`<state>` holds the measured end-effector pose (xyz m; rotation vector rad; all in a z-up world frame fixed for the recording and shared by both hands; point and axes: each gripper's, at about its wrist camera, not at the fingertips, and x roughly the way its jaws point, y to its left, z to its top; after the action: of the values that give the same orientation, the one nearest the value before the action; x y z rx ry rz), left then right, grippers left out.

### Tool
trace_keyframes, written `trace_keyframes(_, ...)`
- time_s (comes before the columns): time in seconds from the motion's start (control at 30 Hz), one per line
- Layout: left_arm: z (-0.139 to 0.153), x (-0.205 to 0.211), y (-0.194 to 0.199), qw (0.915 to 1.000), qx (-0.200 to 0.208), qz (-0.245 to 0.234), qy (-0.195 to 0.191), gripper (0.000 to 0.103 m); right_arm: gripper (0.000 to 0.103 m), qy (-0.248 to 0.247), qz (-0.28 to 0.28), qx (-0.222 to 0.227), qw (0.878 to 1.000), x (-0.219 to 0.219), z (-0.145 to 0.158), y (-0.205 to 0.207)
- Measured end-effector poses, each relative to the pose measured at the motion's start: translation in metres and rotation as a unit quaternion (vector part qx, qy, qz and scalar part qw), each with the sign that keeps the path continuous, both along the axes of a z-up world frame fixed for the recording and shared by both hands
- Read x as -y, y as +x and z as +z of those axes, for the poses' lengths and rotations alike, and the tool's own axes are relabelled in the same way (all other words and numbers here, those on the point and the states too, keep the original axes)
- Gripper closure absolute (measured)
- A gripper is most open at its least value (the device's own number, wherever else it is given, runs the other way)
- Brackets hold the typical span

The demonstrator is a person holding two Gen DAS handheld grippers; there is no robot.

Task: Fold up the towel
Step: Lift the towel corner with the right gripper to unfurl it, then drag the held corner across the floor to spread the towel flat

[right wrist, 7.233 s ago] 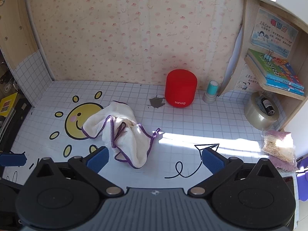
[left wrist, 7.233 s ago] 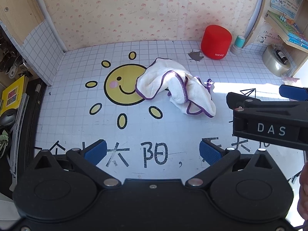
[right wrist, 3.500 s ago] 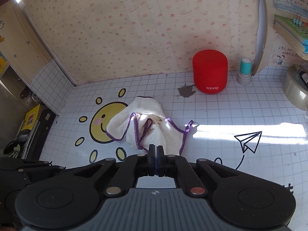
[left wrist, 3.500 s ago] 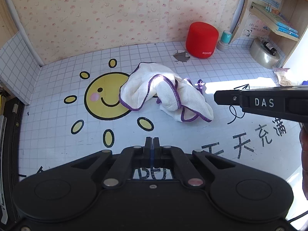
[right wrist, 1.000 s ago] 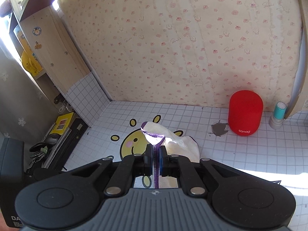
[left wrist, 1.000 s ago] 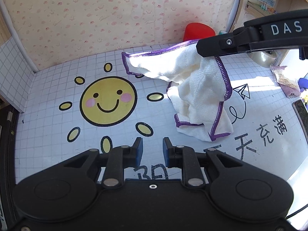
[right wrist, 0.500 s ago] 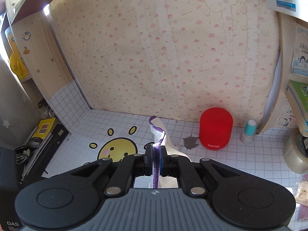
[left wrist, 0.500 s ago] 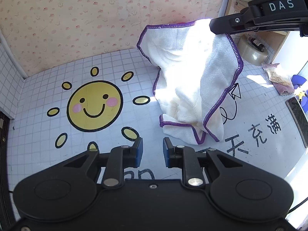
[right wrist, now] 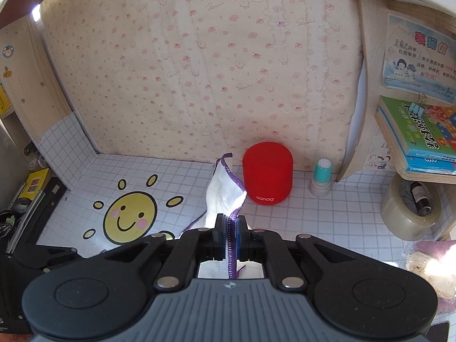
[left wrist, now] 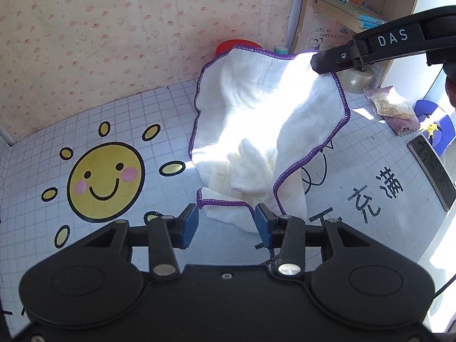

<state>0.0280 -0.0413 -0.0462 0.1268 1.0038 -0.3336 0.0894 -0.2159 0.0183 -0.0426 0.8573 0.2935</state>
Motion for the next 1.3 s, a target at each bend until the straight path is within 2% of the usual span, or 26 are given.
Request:
trace_keyframes(0.07,-0.002,0.0,0.0,1.0,-0.004,0.002,0.0,0.057,0.072,-0.011,-0.016,0.003,1.0,0.005,-0.002,0.001)
trace_keyframes(0.13,-0.003,0.0,-0.001,1.0,-0.006,0.003,0.002,0.057,0.067,-0.017,-0.026,0.012,0.999,0.01,-0.002,0.001)
trace_keyframes(0.2,-0.003,0.0,-0.001,0.9999,-0.007,0.003,0.006,0.057,0.067,-0.009,-0.018,0.014,1.0,0.011,-0.001,0.001)
trace_keyframes(0.33,-0.003,-0.001,-0.001,0.9999,-0.006,0.007,0.011,0.057,0.067,0.035,0.038,-0.021,0.998,-0.001,-0.008,0.002)
trace_keyframes(0.37,-0.002,-0.002,-0.001,0.9999,-0.005,0.007,0.012,0.052,0.067,0.036,0.051,-0.028,0.998,-0.007,-0.011,0.002)
trace_keyframes(0.4,-0.002,-0.002,-0.002,0.9999,-0.004,0.007,0.015,0.042,0.067,0.037,0.063,-0.035,0.997,-0.013,-0.015,0.001)
trace_keyframes(0.47,0.0,-0.004,-0.004,0.9998,0.003,0.008,0.019,0.031,0.067,0.042,0.08,-0.049,0.995,-0.023,-0.023,-0.001)
trace_keyframes(0.53,0.001,-0.005,-0.006,0.9997,0.009,0.007,0.022,0.03,0.067,0.047,0.094,-0.061,0.993,-0.032,-0.029,-0.004)
trace_keyframes(0.6,0.002,-0.004,-0.006,0.9994,0.007,0.009,0.032,0.022,0.067,0.051,0.106,-0.071,0.991,-0.04,-0.035,-0.007)
trace_keyframes(0.97,-0.001,-0.001,-0.014,0.9948,0.009,-0.002,0.101,0.021,0.067,0.045,0.146,-0.095,0.984,-0.067,-0.051,-0.011)
trace_keyframes(1.3,-0.009,-0.018,-0.023,0.9938,-0.008,0.012,0.11,0.021,0.067,0.021,0.16,-0.103,0.981,-0.082,-0.071,-0.017)
